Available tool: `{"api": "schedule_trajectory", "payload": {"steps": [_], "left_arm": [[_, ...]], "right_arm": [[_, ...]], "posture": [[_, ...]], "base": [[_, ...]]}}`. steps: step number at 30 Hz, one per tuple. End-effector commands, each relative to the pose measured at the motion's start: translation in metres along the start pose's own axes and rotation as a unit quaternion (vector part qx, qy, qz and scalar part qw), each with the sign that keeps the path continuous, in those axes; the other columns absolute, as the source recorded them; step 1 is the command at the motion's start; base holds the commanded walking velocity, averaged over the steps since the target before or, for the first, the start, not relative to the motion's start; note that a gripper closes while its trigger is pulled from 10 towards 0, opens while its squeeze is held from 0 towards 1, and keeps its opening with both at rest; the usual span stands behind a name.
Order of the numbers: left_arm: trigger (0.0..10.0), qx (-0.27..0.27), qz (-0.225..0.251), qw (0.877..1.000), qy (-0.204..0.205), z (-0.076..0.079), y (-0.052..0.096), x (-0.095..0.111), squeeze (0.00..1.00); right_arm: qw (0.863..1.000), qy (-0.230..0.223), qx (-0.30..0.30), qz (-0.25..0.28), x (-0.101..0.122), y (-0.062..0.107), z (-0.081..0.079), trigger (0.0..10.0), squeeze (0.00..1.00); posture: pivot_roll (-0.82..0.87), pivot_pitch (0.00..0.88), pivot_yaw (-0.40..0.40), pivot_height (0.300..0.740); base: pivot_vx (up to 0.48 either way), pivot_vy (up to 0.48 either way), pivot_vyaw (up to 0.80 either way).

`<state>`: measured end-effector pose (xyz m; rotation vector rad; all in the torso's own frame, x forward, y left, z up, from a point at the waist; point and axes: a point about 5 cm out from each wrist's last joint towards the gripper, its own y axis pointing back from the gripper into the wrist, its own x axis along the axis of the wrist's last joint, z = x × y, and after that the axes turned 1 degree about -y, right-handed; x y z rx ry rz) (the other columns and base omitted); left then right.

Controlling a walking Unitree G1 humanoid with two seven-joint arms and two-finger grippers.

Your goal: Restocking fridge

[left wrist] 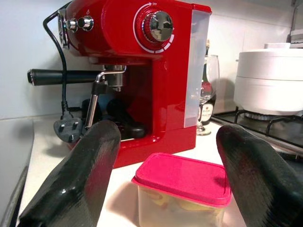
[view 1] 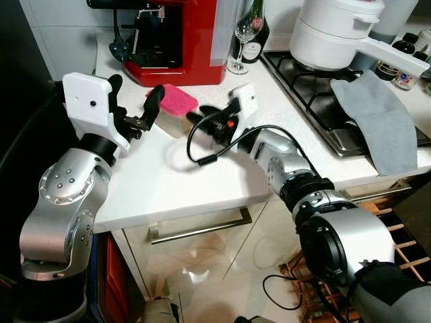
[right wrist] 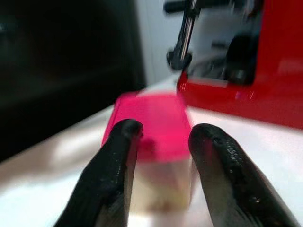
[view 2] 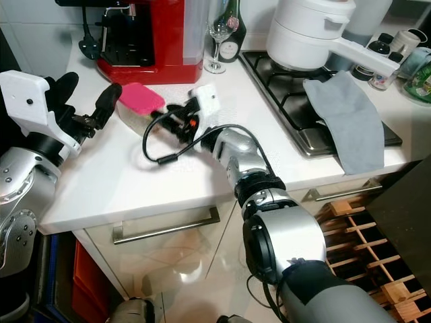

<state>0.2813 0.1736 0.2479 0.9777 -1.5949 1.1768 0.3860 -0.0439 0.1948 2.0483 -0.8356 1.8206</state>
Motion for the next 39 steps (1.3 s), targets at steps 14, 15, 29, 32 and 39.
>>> {"api": "schedule_trajectory", "payload": {"steps": [14,15,29,32,39], "left_arm": [[10.0,-0.005,0.0,1.0,0.0,0.007,-0.009,-0.006,0.0],[10.0,-0.005,0.0,1.0,0.0,0.007,-0.009,-0.006,0.0],[10.0,0.08,-0.001,0.996,-0.026,-0.012,-0.009,-0.006,0.0],[10.0,0.097,0.002,0.995,-0.031,-0.016,-0.005,-0.004,0.0],[10.0,0.102,0.0,0.994,-0.037,-0.016,0.0,-0.002,0.0]], "right_arm": [[0.991,0.071,-0.104,0.055,-0.001,0.008,0.003,10.0,1.0],[0.991,0.071,-0.104,0.055,-0.001,0.008,0.003,10.0,1.0],[0.958,0.069,-0.277,-0.011,-0.01,0.021,0.031,10.0,0.0],[0.959,0.052,-0.277,-0.041,-0.021,0.017,0.026,10.0,0.0],[0.964,0.054,-0.252,-0.07,-0.027,0.005,0.014,10.0,0.0]], "posture": [[0.18,0.0,-0.079,0.74],[0.18,0.0,-0.079,0.74],[0.22,0.0,-0.092,0.74],[0.25,0.0,-0.102,0.74],[0.27,0.0,-0.107,0.74]], "base": [[0.0,0.0,0.0],[0.0,0.0,0.0],[0.0,0.0,0.0],[0.0,0.0,0.0],[0.0,0.0,0.0]]}}
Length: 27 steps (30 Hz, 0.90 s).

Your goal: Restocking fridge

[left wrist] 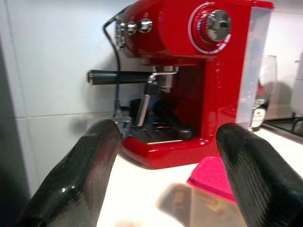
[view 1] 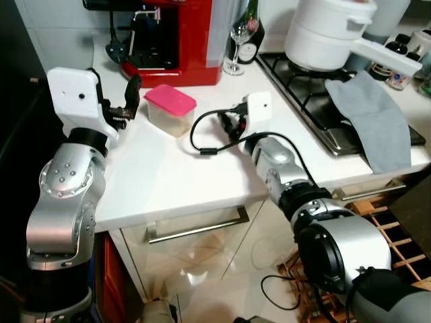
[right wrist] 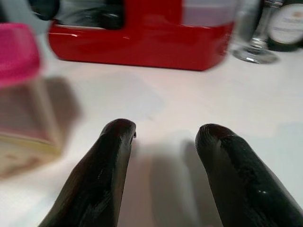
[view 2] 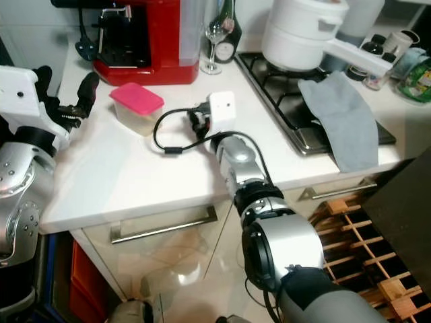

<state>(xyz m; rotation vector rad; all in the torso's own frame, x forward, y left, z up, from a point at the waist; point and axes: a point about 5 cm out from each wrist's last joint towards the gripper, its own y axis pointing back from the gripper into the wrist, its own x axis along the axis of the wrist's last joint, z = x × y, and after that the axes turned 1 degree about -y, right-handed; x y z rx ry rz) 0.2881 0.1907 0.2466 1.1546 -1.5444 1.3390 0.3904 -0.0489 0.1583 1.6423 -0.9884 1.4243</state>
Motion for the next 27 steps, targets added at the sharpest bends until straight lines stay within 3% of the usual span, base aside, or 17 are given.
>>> {"api": "schedule_trajectory", "payload": {"steps": [1,10,27], "left_arm": [[10.0,0.002,0.0,1.0,-0.007,0.001,0.003,0.002,0.0],[10.0,-0.001,-0.005,1.0,-0.016,0.003,0.006,0.001,0.0],[10.0,-0.004,-0.008,1.0,-0.014,0.005,0.004,0.0,0.0]], "right_arm": [[1.0,0.015,0.004,-0.001,0.008,-0.003,-0.001,10.0,0.0],[1.0,0.017,0.023,-0.006,0.012,-0.007,-0.011,10.0,0.0],[0.991,-0.006,0.132,0.009,0.006,-0.005,-0.032,10.0,0.0]], "posture": [[0.27,0.0,-0.107,0.74],[0.27,0.009,-0.112,0.74],[0.25,0.007,-0.112,0.74]], "base": [[0.0,0.0,0.0],[0.0,0.0,0.0],[0.0,0.0,0.0]]}}
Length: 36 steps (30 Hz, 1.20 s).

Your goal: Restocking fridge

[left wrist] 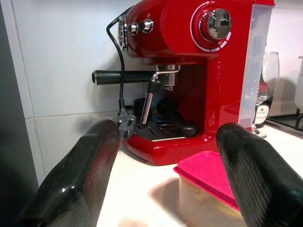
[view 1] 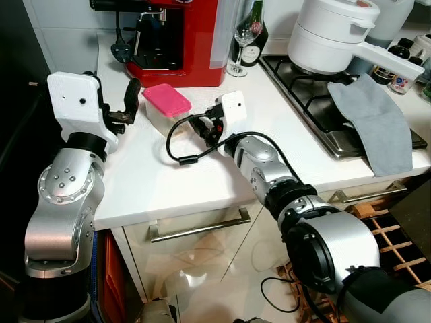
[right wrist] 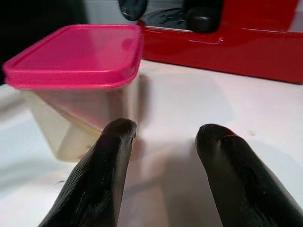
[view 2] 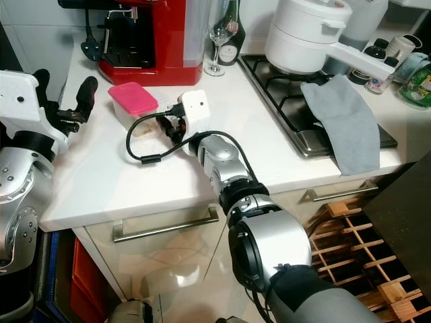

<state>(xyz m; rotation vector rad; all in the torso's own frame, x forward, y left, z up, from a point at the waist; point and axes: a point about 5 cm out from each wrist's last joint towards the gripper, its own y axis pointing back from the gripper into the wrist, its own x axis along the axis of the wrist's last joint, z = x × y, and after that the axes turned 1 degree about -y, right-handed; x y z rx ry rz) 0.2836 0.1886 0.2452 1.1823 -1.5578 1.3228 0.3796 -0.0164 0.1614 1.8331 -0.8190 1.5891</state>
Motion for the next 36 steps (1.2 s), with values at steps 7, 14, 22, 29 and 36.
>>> {"api": "schedule_trajectory", "payload": {"steps": [7,14,22,29,36], "left_arm": [[10.0,-0.003,-0.003,1.0,0.0,0.002,-0.001,0.0,0.0],[10.0,-0.004,-0.004,1.0,0.003,0.002,-0.004,-0.001,0.0],[10.0,-0.006,0.0,1.0,0.006,0.004,-0.007,-0.001,0.0],[10.0,-0.004,0.001,1.0,0.007,0.005,-0.006,-0.001,0.0],[10.0,-0.006,0.0,1.0,0.005,0.005,-0.008,-0.002,0.0]], "right_arm": [[0.999,0.001,0.031,0.044,0.013,0.001,0.0,10.0,0.0],[0.998,0.0,0.046,0.049,0.012,0.001,-0.002,10.0,0.0],[0.997,-0.005,0.033,0.066,0.019,0.001,0.001,10.0,0.0],[0.995,0.003,-0.063,0.073,0.031,0.005,0.023,10.0,0.0],[0.998,-0.021,-0.04,0.047,0.017,-0.002,0.005,10.0,0.0]], "posture": [[0.25,0.003,-0.108,0.74],[0.23,0.0,-0.105,0.74],[0.23,0.0,-0.107,0.74],[0.24,0.0,-0.117,0.74],[0.24,0.0,-0.114,0.74]], "base": [[0.0,0.0,0.0],[0.0,0.0,0.0],[0.0,0.0,0.0],[0.0,0.0,0.0],[0.0,0.0,0.0]]}}
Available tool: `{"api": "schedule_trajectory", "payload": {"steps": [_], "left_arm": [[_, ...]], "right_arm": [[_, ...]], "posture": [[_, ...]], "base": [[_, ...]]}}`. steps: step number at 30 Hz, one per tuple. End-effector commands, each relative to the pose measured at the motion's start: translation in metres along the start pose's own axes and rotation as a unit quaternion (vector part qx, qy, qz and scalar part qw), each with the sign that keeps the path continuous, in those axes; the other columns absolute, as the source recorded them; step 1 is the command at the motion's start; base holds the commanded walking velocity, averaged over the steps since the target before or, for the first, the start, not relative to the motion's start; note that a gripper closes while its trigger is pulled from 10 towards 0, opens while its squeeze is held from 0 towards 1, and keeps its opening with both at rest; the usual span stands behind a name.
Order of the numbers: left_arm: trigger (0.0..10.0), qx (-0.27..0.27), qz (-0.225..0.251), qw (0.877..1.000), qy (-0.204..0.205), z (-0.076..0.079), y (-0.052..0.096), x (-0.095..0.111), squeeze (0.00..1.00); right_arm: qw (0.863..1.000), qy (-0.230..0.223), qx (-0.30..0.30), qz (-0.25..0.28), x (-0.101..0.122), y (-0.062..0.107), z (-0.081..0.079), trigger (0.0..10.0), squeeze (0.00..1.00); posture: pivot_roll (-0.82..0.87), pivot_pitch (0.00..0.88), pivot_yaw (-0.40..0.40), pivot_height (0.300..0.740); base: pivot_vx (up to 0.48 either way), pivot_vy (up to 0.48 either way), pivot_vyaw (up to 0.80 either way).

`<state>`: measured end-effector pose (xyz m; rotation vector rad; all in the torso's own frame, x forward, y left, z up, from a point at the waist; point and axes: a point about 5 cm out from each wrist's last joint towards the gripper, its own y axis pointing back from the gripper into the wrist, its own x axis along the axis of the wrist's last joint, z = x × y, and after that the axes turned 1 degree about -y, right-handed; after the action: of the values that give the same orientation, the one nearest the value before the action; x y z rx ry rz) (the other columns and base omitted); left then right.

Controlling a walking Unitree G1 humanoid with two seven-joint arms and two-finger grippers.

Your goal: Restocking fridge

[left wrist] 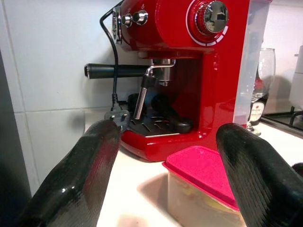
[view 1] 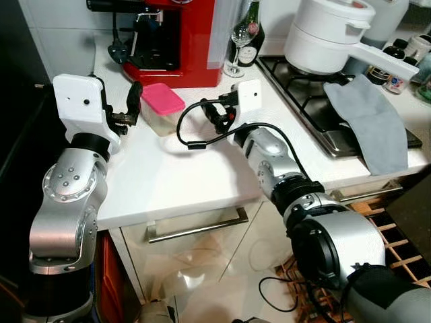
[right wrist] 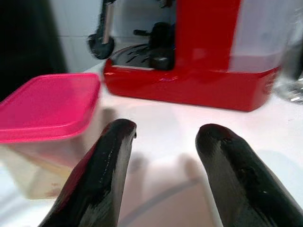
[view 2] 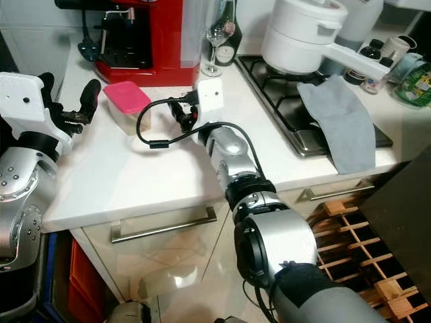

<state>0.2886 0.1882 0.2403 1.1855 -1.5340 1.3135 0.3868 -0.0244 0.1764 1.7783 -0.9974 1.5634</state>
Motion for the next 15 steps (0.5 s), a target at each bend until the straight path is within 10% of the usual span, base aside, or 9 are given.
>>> {"api": "schedule_trajectory", "payload": {"steps": [1,15], "left_arm": [[10.0,-0.006,0.011,1.0,-0.001,0.003,-0.004,0.004,0.0],[10.0,-0.008,0.012,1.0,0.002,0.007,-0.006,0.004,0.0]], "right_arm": [[1.0,-0.006,0.006,-0.005,0.001,-0.002,-0.004,10.0,0.0],[0.997,-0.041,0.025,-0.055,-0.017,-0.007,-0.027,10.0,0.0]], "posture": [[0.24,0.0,-0.114,0.74],[0.24,0.0,-0.126,0.74]], "base": [[0.0,0.0,0.0],[0.0,0.0,0.0]]}}
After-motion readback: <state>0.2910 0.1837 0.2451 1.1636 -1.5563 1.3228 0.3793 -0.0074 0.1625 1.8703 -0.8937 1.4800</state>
